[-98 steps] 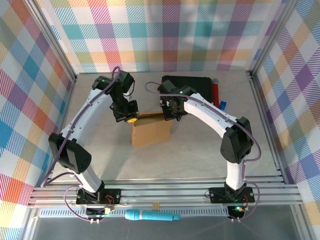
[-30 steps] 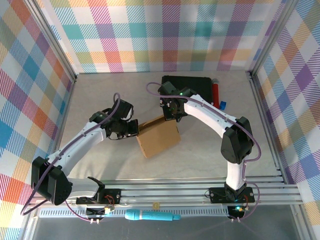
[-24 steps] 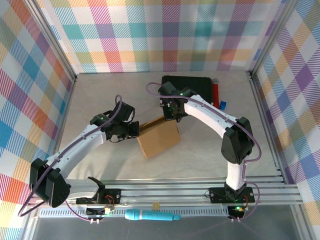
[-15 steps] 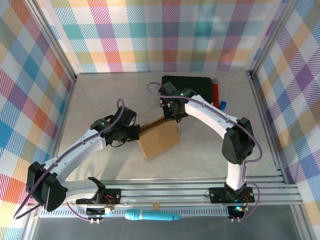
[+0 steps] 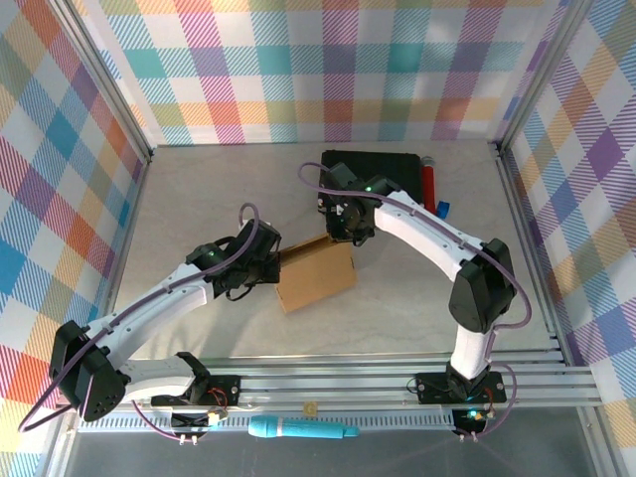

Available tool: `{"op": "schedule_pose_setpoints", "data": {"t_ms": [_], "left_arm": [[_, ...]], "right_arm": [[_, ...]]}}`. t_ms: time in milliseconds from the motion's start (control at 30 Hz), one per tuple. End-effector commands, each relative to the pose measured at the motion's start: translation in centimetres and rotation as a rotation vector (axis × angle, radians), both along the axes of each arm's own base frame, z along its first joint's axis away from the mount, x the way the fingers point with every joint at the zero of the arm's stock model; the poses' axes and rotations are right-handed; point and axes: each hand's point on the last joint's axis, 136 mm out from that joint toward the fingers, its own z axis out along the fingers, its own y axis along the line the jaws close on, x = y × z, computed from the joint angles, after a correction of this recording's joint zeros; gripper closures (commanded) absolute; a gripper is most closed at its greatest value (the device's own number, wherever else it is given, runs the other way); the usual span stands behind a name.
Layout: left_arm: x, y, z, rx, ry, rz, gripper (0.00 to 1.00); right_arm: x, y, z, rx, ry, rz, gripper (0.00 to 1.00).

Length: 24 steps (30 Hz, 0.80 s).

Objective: Fold the paper box

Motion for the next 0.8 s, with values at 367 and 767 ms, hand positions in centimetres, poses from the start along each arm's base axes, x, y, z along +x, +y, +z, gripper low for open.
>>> {"op": "schedule_pose_setpoints", "data": {"t_ms": [367, 767], "left_arm": [[0.5, -0.7, 1.7, 0.047, -0.097, 0.014, 1.00], [0.4, -1.3, 2.2, 0.082, -0.124, 0.029, 1.00]], "right_arm": [[-4.5, 0.6, 4.3, 0.320, 0.182, -0.124, 0.51], [-5.4, -0.6, 5.3, 0.411, 0.332, -0.347, 0.39]]}}
